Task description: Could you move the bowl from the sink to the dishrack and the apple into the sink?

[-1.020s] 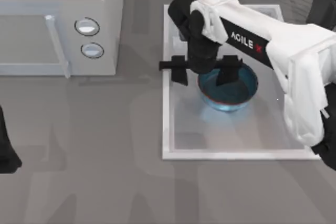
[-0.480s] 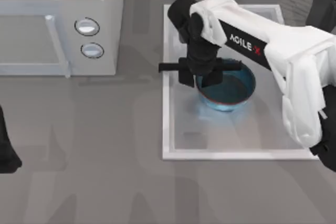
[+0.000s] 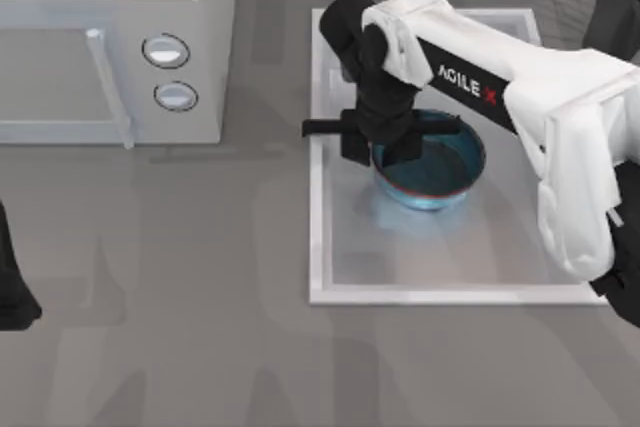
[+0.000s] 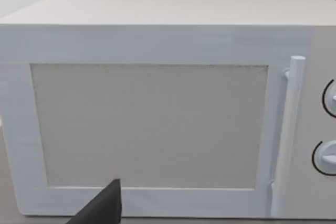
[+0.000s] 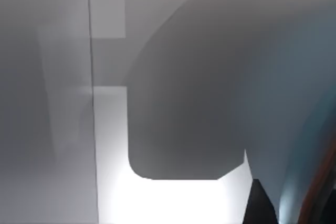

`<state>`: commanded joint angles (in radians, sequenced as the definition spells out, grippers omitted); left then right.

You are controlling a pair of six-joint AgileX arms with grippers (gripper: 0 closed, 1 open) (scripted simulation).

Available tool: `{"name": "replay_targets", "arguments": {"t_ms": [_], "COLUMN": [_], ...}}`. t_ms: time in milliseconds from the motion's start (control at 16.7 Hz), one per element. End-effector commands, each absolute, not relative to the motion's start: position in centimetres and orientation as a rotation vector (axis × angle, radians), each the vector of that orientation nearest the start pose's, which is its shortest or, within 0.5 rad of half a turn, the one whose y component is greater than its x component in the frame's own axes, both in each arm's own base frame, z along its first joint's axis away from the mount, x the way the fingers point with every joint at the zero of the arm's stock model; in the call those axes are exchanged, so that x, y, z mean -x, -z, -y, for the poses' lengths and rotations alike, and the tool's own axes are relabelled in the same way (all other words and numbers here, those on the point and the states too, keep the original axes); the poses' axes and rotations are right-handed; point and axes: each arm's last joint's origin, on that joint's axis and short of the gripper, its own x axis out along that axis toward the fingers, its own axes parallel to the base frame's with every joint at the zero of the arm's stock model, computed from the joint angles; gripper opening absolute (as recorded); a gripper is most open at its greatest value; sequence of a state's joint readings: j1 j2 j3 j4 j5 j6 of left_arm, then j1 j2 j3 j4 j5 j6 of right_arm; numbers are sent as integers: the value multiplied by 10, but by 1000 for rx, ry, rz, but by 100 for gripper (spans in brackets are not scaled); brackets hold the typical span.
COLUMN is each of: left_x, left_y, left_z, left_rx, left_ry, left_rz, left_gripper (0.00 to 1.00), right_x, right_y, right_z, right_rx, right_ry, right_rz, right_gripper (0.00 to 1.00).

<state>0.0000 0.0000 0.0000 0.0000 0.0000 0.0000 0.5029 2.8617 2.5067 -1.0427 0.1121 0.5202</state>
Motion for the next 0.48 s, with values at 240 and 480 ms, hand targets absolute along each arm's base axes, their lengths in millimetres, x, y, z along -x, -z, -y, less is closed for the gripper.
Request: {"name": "replay_targets", "arguments": {"t_ms": [240, 480], "left_x": [-106, -106], "left_y": [-160, -160], "left_z": [1, 1], "left_rx": [0, 0], "left_ry": [0, 0], "left_rz": [0, 0], "left_gripper": [100, 100], "right_x": [-475, -444], "right_y": [-54, -108], "right_z": [-269, -294], "right_rx": [-8, -4], "right_ry": [9, 4], "right_rz": [-1367, -1367], "right_gripper": [0, 0]}}
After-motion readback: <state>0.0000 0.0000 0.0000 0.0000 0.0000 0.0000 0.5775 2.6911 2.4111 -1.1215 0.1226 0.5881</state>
